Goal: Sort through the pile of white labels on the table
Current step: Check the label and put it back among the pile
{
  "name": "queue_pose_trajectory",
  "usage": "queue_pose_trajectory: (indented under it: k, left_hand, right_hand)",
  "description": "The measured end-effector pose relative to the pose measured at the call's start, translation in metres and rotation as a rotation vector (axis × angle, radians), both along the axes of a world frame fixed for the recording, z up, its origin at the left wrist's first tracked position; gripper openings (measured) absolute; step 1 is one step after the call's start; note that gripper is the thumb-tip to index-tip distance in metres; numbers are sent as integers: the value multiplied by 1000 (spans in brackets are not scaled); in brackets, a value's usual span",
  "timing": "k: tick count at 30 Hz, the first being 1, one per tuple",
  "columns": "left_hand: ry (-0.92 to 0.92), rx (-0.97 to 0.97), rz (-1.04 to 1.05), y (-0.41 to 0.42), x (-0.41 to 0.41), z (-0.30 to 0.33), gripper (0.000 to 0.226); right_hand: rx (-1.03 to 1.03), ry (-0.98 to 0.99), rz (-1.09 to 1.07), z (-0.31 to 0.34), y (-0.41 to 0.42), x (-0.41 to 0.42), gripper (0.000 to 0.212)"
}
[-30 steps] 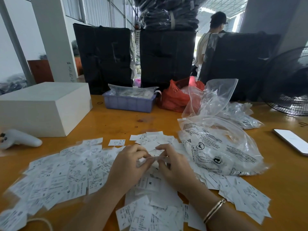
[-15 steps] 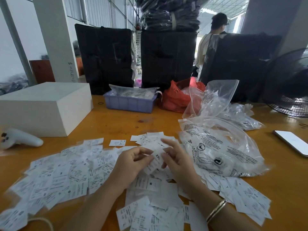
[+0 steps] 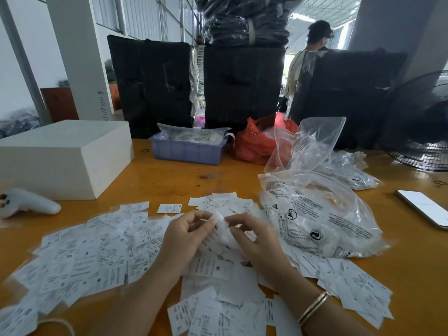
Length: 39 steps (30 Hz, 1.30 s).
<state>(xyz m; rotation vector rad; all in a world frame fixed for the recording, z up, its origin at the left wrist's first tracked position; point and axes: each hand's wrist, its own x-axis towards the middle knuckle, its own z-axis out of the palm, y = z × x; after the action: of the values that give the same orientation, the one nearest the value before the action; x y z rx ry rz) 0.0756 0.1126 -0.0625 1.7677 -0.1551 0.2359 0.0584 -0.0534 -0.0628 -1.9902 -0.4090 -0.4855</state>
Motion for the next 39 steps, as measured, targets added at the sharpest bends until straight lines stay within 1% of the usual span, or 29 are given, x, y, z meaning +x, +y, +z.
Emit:
queue_pose_trajectory:
  k: [2,6,11,13,14,16,17,21,24,28,31,34,36,37,39]
  left_hand:
    - [-4,22,0,0,0,-1,3]
    - [-4,43,15,0,2,-2,3]
    - [10,68,-31,1,-1,-3,4]
    - [8,75,-58,0,-2,-1,3]
    - [7,80,-56,0,-2,-1,4]
    - [1,92,-32,0,0,0,4]
    - [-4,97,-21,0,0,-1,4]
    - [-27,126,-21,1,0,-3,3]
    - [-64,156,-39,1,0,-2,2]
    - [-124,244,-45,3,-1,-2,9]
    - [-155,336,1,3,-2,-2,13]
    - [-143,344,95,6,-1,-1,11]
    - [-106,324,173,9,1,0,2]
    - [-92,330,216,11,1,0,9]
    - [-110,402,307,15,4,-1,16]
  right_hand:
    - [1,3,17,-1,0,0,26]
    - [24,-14,17,-2,-1,1,19]
    - [-71,-37,110,-3,1,1,16]
    - [-87,-38,109,-4,2,1,16]
    - [-84,-26,91,-4,2,0,17]
    - [-71,-6,44,-5,2,0,30]
    - [-76,-16,21,-6,3,1,32]
    - [-80,-56,-20,-9,2,5,17]
    - [-68,-78,-45,-9,2,6,15]
    - [-97,-78,-47,-10,2,6,13]
    - [-184,-124,-20,-8,1,3,14]
    - [-261,-153,-29,-4,-1,4,16]
    - [-236,-135,-95,2,-5,8,17]
    - [-193,-116,-149,7,-8,11,18]
    - [-71,-92,-266,17,-18,16,17]
